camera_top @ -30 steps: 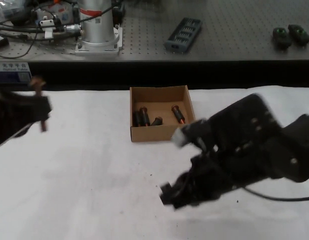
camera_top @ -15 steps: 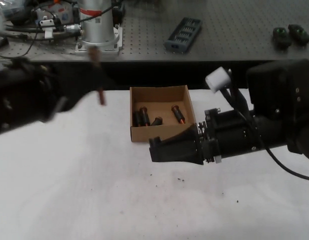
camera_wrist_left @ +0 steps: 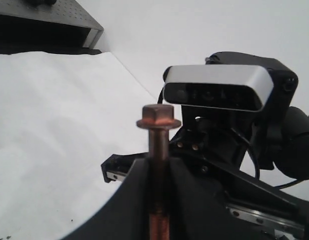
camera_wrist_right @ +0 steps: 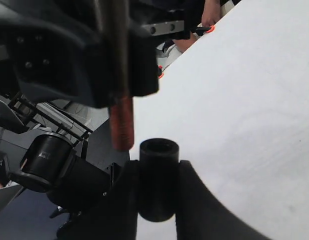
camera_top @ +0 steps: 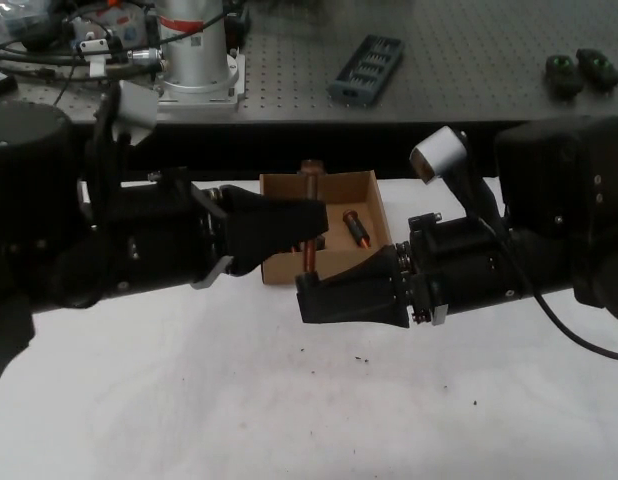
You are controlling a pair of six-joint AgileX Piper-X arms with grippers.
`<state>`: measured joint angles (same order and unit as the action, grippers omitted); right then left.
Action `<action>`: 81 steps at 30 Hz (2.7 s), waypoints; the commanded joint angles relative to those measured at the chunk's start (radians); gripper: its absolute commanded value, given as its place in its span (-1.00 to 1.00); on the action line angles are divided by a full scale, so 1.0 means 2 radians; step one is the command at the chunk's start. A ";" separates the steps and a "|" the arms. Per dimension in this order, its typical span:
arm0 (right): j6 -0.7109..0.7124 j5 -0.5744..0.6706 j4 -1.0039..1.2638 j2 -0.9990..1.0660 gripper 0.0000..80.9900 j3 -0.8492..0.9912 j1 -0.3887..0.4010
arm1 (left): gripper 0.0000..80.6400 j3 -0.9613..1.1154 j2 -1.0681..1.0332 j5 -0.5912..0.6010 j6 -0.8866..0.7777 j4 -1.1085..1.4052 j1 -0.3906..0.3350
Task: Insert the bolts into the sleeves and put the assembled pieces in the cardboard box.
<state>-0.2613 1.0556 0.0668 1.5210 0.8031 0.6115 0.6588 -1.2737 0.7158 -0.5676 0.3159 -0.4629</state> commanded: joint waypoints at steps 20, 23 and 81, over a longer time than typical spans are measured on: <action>-0.069 0.010 0.183 0.062 -0.96 -0.018 -0.031 | -0.98 0.009 -0.088 -0.082 -0.046 0.169 0.012; -0.104 0.009 0.232 0.080 -0.96 -0.014 -0.031 | -0.98 0.009 -0.088 -0.081 -0.043 0.166 0.026; -0.164 0.141 0.262 0.112 -0.89 0.016 -0.031 | -0.98 0.009 -0.114 0.086 -0.125 0.210 0.044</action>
<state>-0.5896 1.3200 0.5800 1.7458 0.8249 0.5567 0.6633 -1.5033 0.8735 -0.7940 0.6890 -0.3724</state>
